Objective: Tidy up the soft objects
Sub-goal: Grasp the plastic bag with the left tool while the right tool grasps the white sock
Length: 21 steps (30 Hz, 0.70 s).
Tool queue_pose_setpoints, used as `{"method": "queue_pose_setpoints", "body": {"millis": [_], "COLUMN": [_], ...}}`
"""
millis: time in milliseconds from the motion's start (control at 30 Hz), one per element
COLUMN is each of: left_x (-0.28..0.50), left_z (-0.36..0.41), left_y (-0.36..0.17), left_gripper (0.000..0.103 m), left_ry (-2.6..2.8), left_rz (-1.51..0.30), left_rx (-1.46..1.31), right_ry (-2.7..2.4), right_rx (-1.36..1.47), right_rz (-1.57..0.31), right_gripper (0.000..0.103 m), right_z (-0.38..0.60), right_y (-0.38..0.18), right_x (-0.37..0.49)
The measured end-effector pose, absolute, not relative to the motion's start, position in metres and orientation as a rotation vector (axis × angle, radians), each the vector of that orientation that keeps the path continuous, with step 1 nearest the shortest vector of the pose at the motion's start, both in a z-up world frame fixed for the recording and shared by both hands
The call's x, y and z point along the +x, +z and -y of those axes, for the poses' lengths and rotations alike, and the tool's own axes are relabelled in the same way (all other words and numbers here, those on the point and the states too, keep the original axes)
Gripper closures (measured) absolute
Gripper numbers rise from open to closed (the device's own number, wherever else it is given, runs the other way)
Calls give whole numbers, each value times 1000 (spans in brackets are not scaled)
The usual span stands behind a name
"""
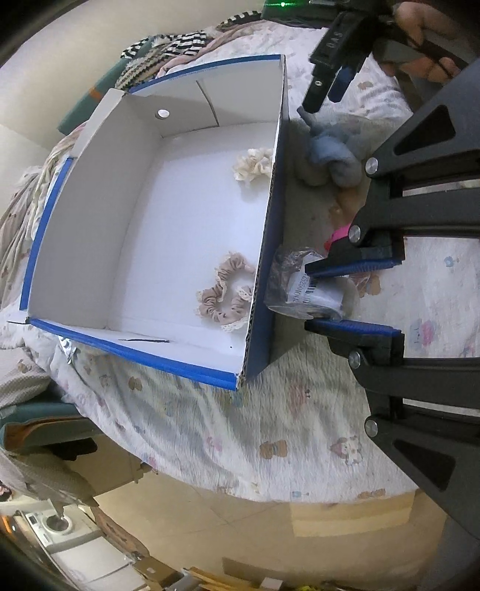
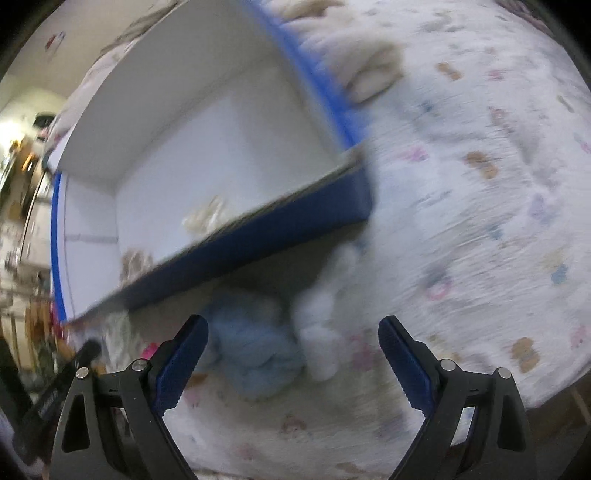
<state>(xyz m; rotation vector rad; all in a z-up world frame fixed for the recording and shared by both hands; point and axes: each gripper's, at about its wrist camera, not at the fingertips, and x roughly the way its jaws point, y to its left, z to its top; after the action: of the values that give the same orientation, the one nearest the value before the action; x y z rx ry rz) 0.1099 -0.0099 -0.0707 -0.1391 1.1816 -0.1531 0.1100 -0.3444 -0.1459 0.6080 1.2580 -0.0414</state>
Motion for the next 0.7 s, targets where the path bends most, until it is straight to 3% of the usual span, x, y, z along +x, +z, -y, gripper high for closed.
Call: {"method": "queue_pose_setpoints", "body": {"millis": [33, 233, 300, 367, 700], "left_x": [110, 114, 114, 113, 106], "left_z": [12, 14, 14, 14, 8], "left_y": [-71, -72, -72, -71, -63], "left_gripper": [83, 83, 83, 83, 83], "left_ry": [-154, -154, -153, -155, -124], "left_rz": [-1182, -1187, -1186, -1181, -1161], "left_rx": [-141, -148, -145, -141, -139], "right_ry": [-53, -49, -47, -45, -19], "right_rx": [630, 682, 658, 635, 602], "right_rz": [-1248, -1292, -1320, -1340, -1275], "right_gripper": [4, 47, 51, 72, 75], "right_z": [350, 358, 357, 353, 332], "right_y": [-146, -168, -172, -175, -149], "right_x": [110, 117, 125, 127, 113]}}
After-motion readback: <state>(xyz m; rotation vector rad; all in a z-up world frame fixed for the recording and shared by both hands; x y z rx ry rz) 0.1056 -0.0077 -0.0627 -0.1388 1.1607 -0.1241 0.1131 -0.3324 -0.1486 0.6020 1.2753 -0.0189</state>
